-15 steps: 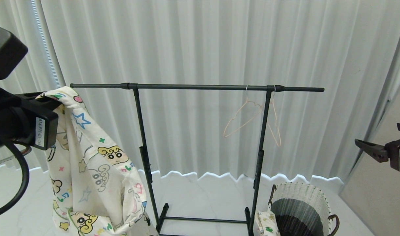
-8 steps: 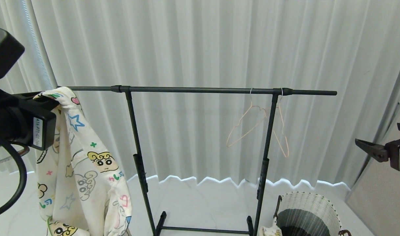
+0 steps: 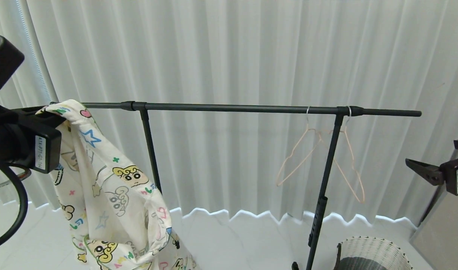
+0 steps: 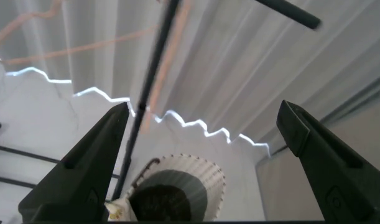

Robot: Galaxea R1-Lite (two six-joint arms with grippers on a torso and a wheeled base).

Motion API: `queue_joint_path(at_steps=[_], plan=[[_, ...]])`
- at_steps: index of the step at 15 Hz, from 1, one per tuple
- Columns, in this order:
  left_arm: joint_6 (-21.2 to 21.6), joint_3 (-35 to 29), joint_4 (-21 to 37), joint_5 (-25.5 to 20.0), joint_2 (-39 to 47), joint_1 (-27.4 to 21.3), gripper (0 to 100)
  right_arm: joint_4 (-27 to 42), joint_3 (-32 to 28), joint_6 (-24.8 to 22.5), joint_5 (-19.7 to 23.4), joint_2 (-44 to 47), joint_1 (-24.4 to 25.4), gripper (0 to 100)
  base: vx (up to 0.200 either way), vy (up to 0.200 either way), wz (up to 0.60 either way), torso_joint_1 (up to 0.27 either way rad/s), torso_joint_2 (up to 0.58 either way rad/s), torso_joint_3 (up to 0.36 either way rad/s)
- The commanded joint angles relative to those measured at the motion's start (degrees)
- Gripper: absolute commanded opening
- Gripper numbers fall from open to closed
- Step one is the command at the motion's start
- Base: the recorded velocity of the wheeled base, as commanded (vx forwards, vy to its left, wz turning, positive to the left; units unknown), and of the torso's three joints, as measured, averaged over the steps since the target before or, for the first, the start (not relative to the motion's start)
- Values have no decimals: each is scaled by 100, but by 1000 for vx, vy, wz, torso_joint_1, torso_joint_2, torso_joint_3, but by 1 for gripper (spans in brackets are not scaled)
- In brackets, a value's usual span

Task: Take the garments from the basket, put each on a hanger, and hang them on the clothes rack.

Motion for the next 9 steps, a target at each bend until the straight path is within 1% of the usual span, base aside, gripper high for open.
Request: queue_joint_path(at_steps=[1, 7, 9], plan=[[0, 20, -4, 4, -22, -1, 0, 1, 2, -1, -10, 19, 1, 100, 0, 0, 0, 0, 0, 0], [9, 38, -4, 4, -31, -1, 0, 9, 2, -10, -28, 230, -131, 100, 0, 0, 0, 0, 0, 0], [9, 47, 4, 4, -31, -1, 0, 9, 2, -1, -28, 317, -298, 100, 200, 0, 0, 2, 2, 0]])
